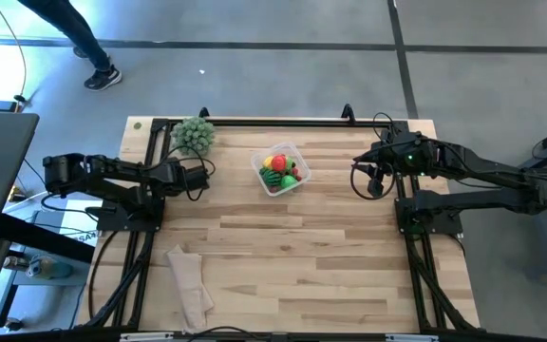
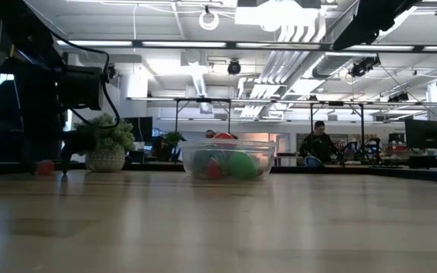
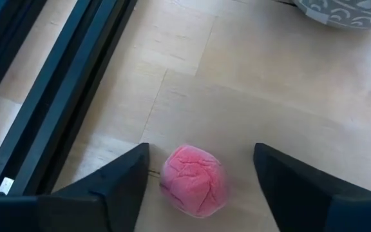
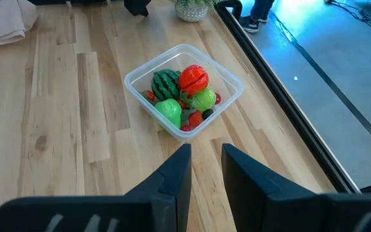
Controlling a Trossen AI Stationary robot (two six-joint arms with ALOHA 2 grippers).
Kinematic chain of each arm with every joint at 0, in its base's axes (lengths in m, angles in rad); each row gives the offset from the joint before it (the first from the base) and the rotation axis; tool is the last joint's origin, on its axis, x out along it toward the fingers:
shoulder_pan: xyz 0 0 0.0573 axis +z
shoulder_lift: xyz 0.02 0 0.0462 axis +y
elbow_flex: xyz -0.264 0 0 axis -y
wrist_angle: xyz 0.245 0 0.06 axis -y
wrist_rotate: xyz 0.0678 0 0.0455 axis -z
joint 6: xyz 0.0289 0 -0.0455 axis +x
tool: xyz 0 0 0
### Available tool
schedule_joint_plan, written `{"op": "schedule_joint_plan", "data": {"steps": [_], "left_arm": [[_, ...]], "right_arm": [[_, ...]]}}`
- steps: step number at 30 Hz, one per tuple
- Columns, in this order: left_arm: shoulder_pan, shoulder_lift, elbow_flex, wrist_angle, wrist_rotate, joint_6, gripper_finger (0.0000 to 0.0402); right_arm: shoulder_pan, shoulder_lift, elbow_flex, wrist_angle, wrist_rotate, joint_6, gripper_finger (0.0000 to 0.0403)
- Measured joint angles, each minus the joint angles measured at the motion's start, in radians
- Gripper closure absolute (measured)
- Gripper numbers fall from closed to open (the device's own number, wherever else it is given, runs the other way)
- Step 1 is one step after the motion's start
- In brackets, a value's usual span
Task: Pick and placing Produce into tupperware
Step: Put the pink peach into the transparent container
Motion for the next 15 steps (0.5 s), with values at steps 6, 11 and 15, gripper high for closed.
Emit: {"op": "schedule_joint_plan", "data": {"steps": [6, 11, 15], "left_arm": [[0.001, 0.0, 0.0, 0.001, 0.005, -0.001, 0.0196], [0.001, 0.0, 0.0, 0.003, 0.015, -0.003, 0.0243], [0.001, 0.0, 0.0, 0.005, 0.021, -0.003, 0.0275]], "right_arm": [[0.0, 0.0, 0.0, 0.0, 0.0, 0.0, 0.0327], [0.0, 0.0, 0.0, 0.0, 0.0, 0.0, 0.0327], [0.0, 0.0, 0.0, 0.0, 0.0, 0.0, 0.0327]]}}
